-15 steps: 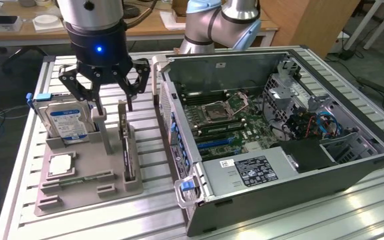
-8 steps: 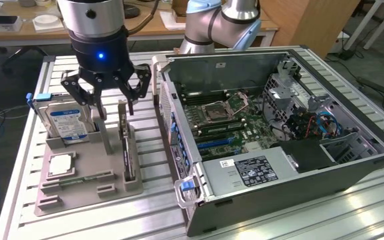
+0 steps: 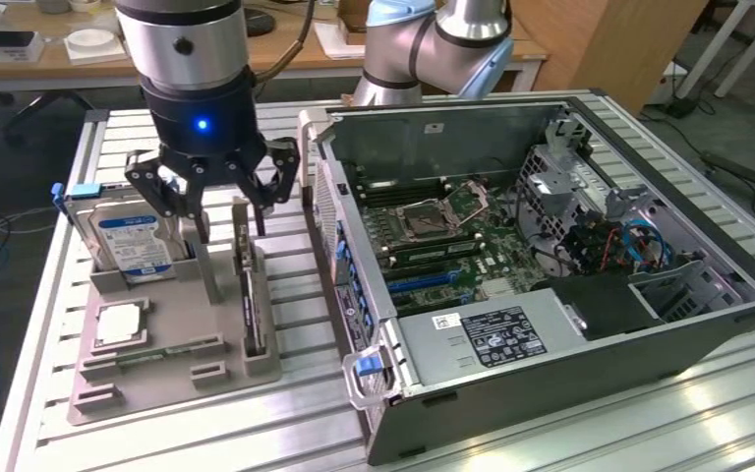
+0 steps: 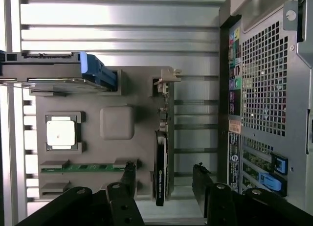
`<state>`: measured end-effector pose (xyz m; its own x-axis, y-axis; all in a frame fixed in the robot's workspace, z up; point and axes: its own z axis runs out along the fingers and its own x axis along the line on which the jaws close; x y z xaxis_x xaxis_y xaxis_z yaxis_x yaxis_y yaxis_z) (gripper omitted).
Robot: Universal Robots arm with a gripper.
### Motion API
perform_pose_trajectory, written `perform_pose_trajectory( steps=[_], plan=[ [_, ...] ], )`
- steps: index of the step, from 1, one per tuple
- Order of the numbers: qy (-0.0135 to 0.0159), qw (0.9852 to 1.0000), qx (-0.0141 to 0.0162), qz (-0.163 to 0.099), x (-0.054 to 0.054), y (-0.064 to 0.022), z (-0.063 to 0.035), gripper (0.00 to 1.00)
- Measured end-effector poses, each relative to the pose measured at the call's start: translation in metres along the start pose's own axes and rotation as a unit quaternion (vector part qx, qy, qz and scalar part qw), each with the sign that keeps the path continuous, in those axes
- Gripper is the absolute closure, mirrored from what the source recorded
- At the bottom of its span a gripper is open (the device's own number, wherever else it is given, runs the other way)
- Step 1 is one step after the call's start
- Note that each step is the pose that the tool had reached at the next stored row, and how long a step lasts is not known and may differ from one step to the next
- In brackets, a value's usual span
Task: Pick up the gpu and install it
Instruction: 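Pick up the gpu and move the gpu toward the slot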
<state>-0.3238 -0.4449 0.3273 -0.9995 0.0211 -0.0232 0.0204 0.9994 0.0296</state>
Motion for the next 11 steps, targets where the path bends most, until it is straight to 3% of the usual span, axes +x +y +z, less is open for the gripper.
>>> perform_pose_trajectory(
  steps=[11],
  plan=[
    [-0.0005, 1.0000, 0.0000, 0.000, 0.000, -0.0019, 0.0135, 0.41]
  ],
)
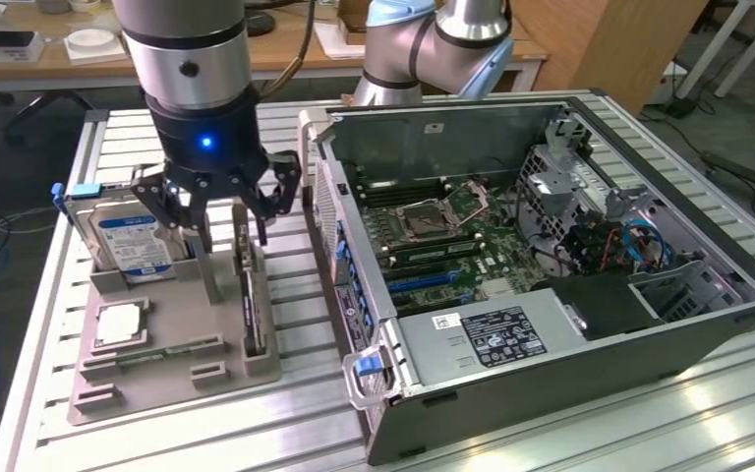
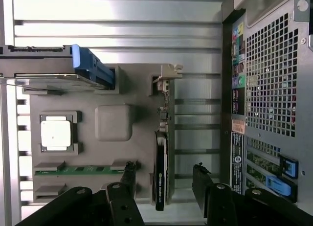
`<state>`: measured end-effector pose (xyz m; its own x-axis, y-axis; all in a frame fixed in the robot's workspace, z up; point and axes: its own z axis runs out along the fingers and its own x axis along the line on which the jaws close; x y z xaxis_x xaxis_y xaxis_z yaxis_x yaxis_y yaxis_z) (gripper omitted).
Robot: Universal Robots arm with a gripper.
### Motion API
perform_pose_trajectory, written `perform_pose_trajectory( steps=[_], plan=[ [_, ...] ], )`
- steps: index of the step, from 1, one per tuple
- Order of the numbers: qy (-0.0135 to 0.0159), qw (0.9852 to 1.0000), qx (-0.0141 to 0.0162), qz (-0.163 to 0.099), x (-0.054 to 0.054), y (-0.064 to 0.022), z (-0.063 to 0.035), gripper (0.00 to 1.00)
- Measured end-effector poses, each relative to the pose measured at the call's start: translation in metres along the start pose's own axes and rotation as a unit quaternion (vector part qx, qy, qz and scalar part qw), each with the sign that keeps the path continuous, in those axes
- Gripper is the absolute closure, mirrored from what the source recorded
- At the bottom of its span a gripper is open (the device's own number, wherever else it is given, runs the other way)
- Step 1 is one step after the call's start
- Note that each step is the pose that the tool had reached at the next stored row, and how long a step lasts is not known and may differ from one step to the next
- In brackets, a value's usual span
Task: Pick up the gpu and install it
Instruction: 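Pick up the gpu and move the gpu toward the slot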
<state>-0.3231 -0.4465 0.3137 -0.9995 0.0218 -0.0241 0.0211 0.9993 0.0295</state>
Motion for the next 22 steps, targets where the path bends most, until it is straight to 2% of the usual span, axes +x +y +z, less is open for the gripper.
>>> perform_pose_trajectory(
  steps=[22],
  plan=[
    [-0.0011, 1.0000, -0.0004, 0.001, 0.000, -0.0048, 0.0321, 0.41]
  ],
)
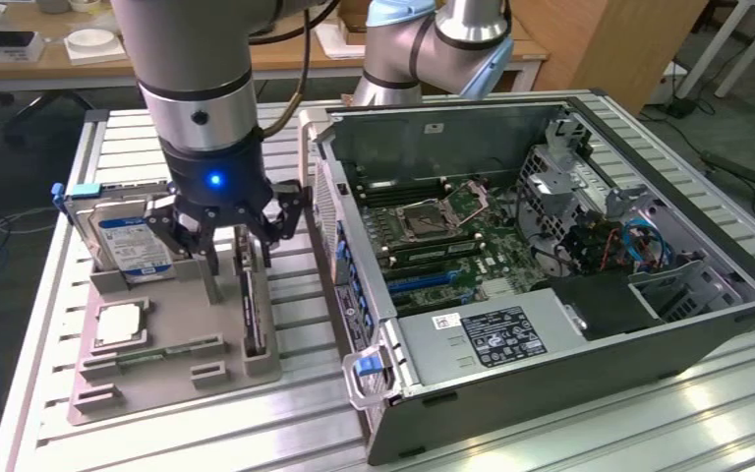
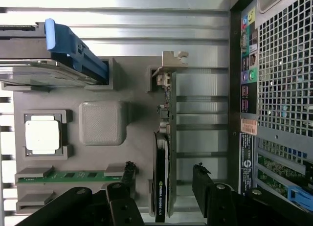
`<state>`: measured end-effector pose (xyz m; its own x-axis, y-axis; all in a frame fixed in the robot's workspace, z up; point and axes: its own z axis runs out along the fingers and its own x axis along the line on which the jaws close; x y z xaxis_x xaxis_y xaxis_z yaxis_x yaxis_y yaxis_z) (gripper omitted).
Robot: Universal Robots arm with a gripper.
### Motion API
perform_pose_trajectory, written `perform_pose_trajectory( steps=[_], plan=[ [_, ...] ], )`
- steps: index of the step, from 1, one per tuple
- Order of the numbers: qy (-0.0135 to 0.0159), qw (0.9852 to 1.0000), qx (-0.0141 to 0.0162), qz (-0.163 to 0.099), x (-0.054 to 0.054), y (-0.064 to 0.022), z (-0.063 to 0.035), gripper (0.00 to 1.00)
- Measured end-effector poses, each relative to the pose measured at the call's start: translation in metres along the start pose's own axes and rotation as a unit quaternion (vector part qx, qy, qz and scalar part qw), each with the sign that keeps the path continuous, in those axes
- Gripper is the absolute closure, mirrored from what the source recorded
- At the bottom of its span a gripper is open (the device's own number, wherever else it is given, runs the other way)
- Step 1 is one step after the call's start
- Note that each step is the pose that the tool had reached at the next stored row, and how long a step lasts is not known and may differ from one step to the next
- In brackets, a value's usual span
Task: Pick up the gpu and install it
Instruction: 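Pick up the gpu and move the gpu toward the slot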
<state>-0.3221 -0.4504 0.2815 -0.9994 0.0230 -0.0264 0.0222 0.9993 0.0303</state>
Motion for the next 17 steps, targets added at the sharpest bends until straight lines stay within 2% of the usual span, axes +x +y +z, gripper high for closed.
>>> perform_pose_trajectory(
  steps=[17],
  plan=[
    [0.0003, 1.0000, -0.0005, -0.010, 0.000, -0.0017, 0.0222, 0.41]
  ],
)
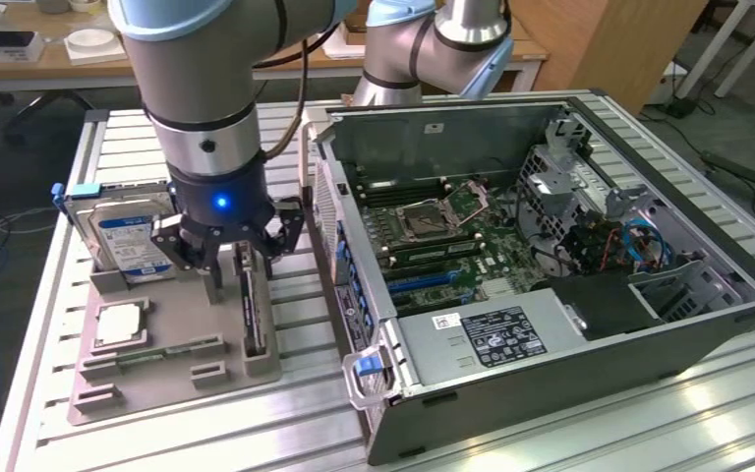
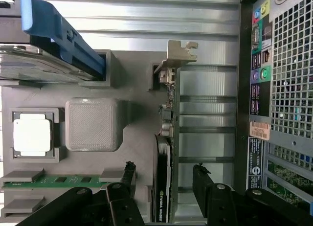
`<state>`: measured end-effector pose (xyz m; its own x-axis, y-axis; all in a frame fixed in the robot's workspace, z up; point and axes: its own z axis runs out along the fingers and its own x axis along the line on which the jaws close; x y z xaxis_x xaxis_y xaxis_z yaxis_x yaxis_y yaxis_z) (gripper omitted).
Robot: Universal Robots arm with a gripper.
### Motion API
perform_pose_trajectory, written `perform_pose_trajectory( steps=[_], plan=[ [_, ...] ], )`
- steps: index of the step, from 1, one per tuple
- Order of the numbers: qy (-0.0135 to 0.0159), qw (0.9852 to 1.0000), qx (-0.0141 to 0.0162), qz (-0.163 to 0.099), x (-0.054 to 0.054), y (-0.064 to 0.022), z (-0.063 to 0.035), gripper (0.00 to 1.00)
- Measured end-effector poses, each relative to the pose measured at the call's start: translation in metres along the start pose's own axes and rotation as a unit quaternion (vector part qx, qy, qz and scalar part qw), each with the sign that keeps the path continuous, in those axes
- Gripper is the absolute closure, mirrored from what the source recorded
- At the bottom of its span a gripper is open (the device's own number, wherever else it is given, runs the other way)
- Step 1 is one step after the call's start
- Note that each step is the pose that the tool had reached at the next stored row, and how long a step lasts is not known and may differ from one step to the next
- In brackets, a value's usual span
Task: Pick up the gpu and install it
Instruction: 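Pick up the gpu and move the gpu toward the slot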
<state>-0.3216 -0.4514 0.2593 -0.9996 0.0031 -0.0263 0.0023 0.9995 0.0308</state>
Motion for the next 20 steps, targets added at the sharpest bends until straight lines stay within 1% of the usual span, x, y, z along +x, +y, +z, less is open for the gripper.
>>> perform_pose_trajectory(
  steps=[20],
  plan=[
    [0.0000, 1.0000, 0.0000, 0.000, 0.001, -0.0031, 0.0294, 0.41]
  ],
)
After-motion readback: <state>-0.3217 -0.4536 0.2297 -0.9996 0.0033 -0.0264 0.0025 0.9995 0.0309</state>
